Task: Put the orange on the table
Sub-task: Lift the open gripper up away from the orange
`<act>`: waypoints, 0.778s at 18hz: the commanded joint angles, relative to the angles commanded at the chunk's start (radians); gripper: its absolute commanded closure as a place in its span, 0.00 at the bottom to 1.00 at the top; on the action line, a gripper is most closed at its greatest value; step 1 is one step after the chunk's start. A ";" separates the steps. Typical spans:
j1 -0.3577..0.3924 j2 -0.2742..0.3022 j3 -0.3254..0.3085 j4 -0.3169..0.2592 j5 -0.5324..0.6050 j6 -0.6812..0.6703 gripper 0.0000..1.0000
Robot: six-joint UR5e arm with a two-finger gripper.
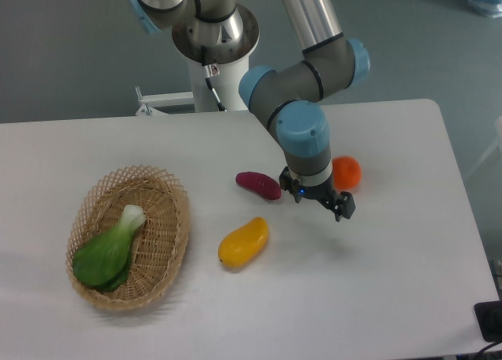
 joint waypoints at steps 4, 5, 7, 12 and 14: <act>0.012 0.003 0.032 -0.002 -0.019 -0.033 0.00; 0.017 0.003 0.040 -0.003 -0.019 -0.033 0.00; 0.019 -0.003 0.069 -0.014 -0.014 -0.028 0.00; 0.035 -0.032 0.172 -0.096 -0.008 -0.017 0.00; 0.035 -0.055 0.236 -0.173 -0.005 -0.017 0.00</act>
